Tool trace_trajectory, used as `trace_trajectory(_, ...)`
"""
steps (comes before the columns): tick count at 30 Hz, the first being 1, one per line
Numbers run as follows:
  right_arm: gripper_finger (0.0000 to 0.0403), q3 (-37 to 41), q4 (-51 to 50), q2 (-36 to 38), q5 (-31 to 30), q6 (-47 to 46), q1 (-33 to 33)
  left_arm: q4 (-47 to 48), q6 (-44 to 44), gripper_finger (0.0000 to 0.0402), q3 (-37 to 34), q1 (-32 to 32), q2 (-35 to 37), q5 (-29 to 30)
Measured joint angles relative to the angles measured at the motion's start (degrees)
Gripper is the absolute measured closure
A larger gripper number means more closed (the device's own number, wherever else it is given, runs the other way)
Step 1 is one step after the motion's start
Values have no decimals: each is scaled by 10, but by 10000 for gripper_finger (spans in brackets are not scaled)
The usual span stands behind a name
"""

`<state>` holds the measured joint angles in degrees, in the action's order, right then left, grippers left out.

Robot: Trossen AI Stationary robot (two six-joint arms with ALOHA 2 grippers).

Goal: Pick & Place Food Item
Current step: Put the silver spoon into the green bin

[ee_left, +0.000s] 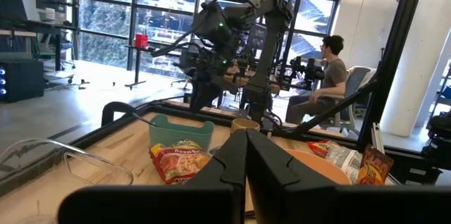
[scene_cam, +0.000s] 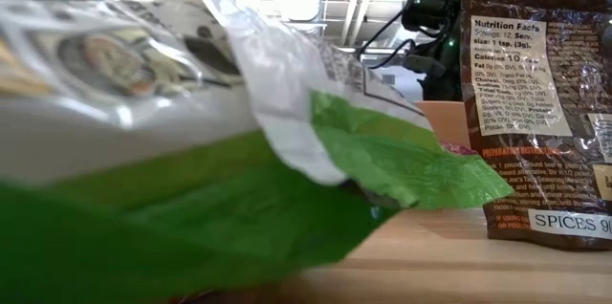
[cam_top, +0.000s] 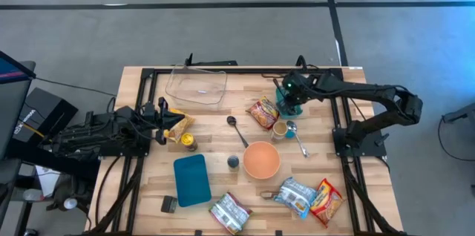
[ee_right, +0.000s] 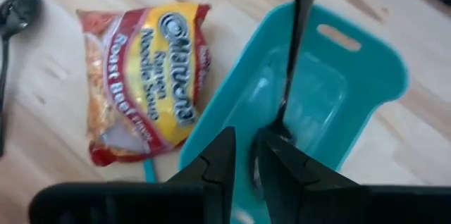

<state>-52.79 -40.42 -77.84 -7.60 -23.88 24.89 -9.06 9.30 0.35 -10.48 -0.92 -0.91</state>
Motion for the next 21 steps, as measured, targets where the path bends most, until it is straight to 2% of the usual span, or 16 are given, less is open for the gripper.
trace_trajectory(6,348,-4,-42,19,-16,-30,-35,0,0,401,0,0,0,0)
trace_trajectory(10,348,-4,-75,60,-49,-63,-61,0,0,401,0,0,0,0)
trace_trajectory(21,348,-4,-134,163,-64,-154,-142,0,0,401,0,0,0,0)
